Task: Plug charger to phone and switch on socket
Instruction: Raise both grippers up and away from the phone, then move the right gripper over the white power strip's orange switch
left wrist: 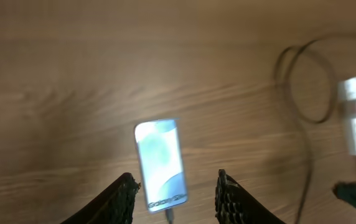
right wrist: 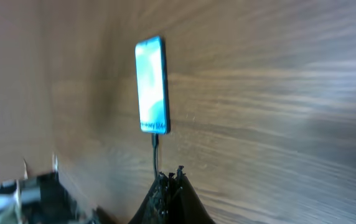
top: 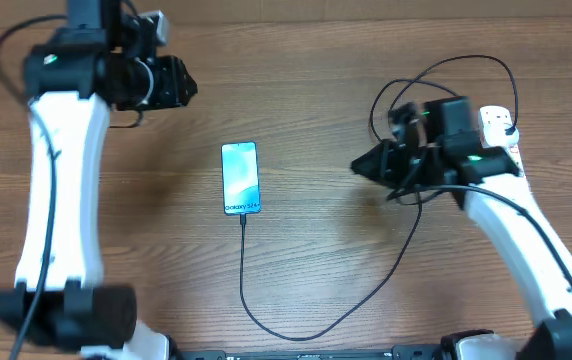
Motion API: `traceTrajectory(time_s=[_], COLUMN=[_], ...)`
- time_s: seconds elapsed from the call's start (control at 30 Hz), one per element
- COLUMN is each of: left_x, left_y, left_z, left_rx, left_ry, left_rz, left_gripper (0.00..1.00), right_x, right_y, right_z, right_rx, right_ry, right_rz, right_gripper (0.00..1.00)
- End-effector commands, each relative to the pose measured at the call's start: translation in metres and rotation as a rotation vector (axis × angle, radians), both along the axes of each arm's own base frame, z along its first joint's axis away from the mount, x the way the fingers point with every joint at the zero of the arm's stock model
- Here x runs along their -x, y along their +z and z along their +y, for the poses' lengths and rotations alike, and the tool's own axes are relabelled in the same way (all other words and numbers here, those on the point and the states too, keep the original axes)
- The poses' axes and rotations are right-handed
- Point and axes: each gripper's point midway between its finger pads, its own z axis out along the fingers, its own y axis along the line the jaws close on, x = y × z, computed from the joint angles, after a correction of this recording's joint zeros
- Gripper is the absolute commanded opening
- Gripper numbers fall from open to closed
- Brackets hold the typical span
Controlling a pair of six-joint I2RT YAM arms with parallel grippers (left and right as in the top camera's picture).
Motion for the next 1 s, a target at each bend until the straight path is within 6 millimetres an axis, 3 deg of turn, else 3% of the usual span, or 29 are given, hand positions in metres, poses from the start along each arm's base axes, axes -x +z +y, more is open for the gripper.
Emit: traceTrajectory(time_s=[0.0,0.1,0.13,0.17,0.2,0.23,0.47,0.63,0.97], left_x=[0.019,0.034,0.037,0.04,0.041,0.044,0.048,0.047,0.047], left_y=[0.039,0.054,0.057,0.059,0.059,0.057,0.041,0.039,0.039], left_z=[-0.007,-0.008,-0.008,-0.008,-0.008,-0.008,-0.006,-0.007,-0.007], left_rx=[0.079,0.087,0.085,0.085,0.085,0.085,0.076,0.077,0.077], left_ry=[0.024,0.031,0.032,0.032,0.032,0.033,0.041,0.04,0.04], left_rz=[-0.062,-0.088,-0.093,-0.096,-0.092,-0.076,-0.002,0.003,0.003], left_gripper=[0.45,0.5,0.56,0.64,0.79,1.0,1.0,1.0,1.0], right_x=[-0.009,-0.01,-0.009,-0.008,-0.007,-0.007,-0.001,0.002,-0.014], right_y=[0.043,0.06,0.064,0.068,0.07,0.073,0.088,0.093,0.061], right_z=[-0.029,-0.06,-0.07,-0.078,-0.089,-0.107,-0.199,-0.246,-0.319], right_rx=[0.011,-0.009,-0.026,-0.039,-0.051,-0.058,-0.042,-0.09,-0.136], right_ry=[-0.061,-0.149,-0.167,-0.18,-0.211,-0.262,-0.541,-0.663,-0.8], right_rz=[-0.135,-0.157,-0.163,-0.168,-0.161,-0.15,-0.137,-0.154,-0.094], right_gripper=[0.04,0.04,0.04,0.04,0.04,0.04,0.04,0.04,0.04])
